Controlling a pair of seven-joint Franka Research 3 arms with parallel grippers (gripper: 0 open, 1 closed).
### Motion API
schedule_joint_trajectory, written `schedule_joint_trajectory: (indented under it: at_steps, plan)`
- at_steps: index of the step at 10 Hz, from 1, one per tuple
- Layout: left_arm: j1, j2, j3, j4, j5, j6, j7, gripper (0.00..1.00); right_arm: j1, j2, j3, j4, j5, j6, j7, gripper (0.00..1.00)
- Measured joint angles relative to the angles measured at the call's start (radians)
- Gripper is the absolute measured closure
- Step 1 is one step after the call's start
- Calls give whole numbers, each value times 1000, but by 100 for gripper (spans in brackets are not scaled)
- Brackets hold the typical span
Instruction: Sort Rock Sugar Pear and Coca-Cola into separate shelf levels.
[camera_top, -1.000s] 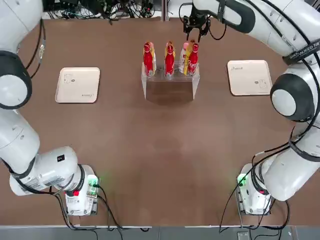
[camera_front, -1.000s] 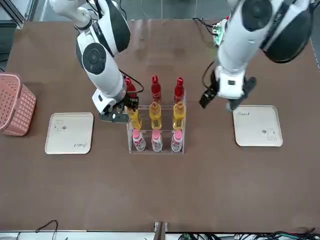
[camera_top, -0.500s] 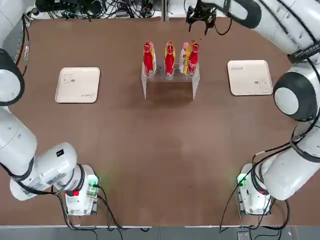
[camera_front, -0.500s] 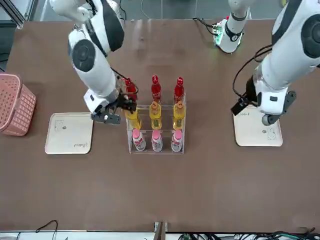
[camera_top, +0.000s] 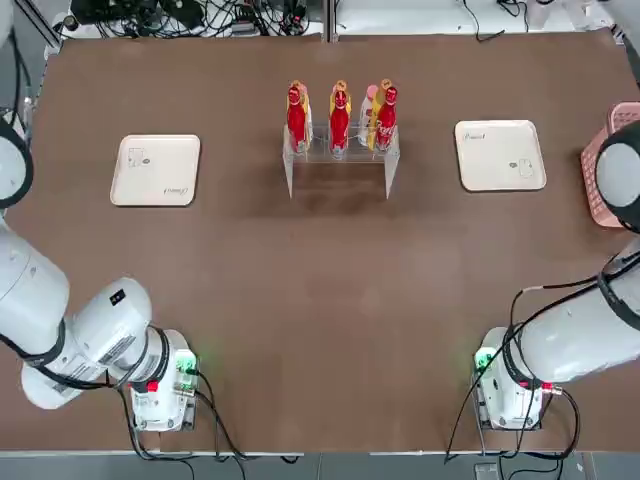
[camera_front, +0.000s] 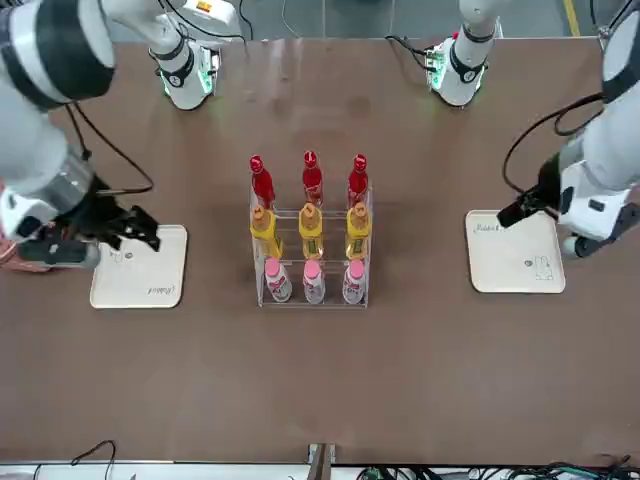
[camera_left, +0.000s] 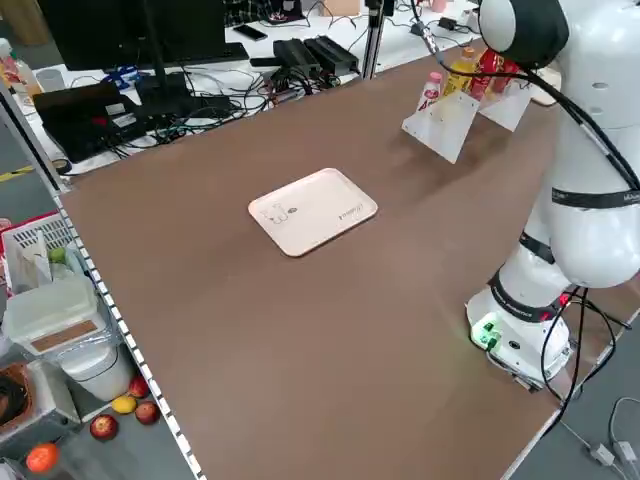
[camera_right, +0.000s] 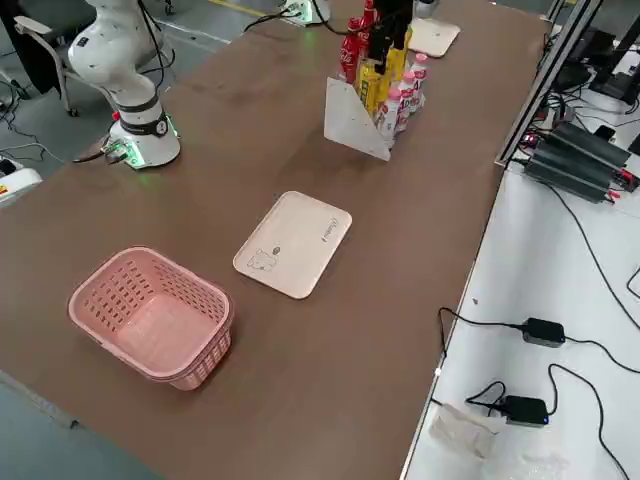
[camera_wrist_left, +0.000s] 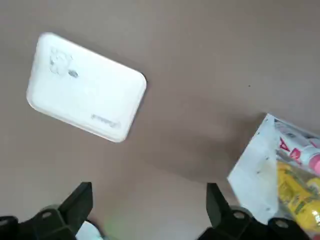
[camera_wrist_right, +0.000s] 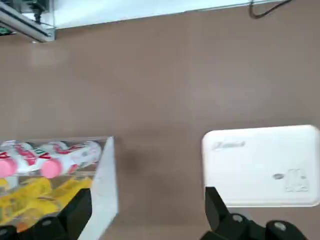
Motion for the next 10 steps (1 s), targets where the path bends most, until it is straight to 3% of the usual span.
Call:
schedule_joint_trajectory:
  at_steps: [1,2,4,6,7,8,10]
  plan:
    - [23,-35,34,2,-18,-12,102,0,-55,-13,0,-7,-33,-27,-57,0]
    - [-2,-72,119,3,-81,-15,190,0,-94,-28,-1,-8,-79,-63,-79,0]
    - [-155,-160,406,3,-225,-16,355,0,-124,-82,-20,-8,-106,-149,-67,0]
    - [-341,-230,640,2,-242,-18,487,0,-121,-147,-20,-8,-106,-249,47,0]
    - [-440,-244,721,2,-242,-17,495,0,-115,-164,-17,-9,-106,-264,74,0]
    - [-522,-248,776,-1,-242,-17,491,0,-112,-173,-15,-14,-107,-269,88,0]
    - [-570,-252,811,-7,-244,-22,501,0,-112,-180,-15,-43,-107,-263,91,0]
